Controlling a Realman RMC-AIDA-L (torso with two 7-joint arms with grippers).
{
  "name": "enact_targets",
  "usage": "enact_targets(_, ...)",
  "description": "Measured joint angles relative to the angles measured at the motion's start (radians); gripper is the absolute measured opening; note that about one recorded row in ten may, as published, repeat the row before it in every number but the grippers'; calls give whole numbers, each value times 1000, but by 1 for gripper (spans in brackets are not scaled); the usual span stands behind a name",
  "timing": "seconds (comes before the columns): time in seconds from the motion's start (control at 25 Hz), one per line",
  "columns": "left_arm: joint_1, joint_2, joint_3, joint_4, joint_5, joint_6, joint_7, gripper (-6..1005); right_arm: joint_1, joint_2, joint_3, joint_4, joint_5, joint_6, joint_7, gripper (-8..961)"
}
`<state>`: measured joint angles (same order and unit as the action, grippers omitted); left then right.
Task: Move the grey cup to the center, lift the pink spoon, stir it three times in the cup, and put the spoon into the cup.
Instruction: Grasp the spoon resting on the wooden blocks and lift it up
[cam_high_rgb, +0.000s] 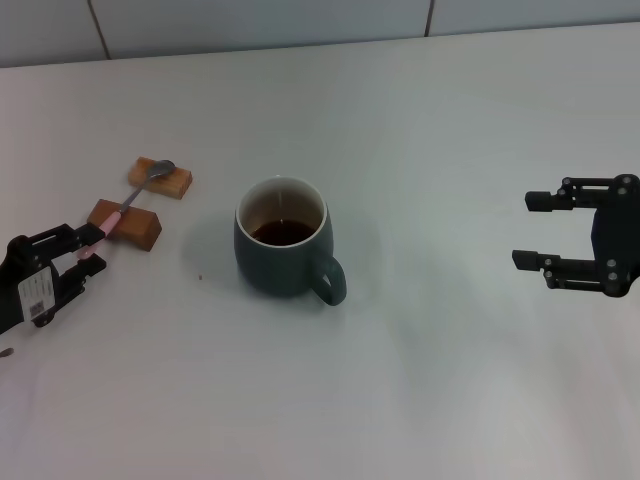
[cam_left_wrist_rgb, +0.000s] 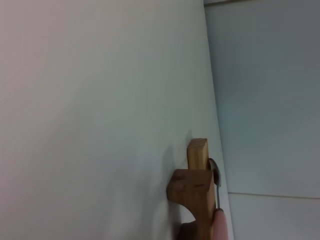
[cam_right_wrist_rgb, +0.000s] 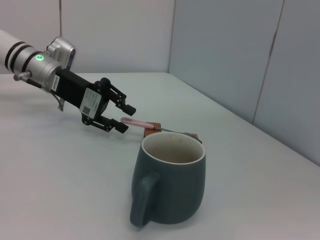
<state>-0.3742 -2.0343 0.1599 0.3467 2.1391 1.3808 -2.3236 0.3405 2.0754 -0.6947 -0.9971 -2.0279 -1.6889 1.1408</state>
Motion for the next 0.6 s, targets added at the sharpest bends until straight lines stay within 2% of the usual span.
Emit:
enact_targets(0.12,0,0,0,0,-2,-1,-2,440,0,0,0,0,0,0,0,649)
enact_targets(0.32,0,0,1,0,-2,-2,-9,434,-3,0,1,-3,0,0,0,649)
enact_targets(0.4,1,0,1,0,-2,-2,-10,362,-4,0,1,-7,0,-1,1,649)
enact_targets(0.6,1,-1,1,-4,-2,-3,-11,355,-6,1,1,-10,0,-3,3,650)
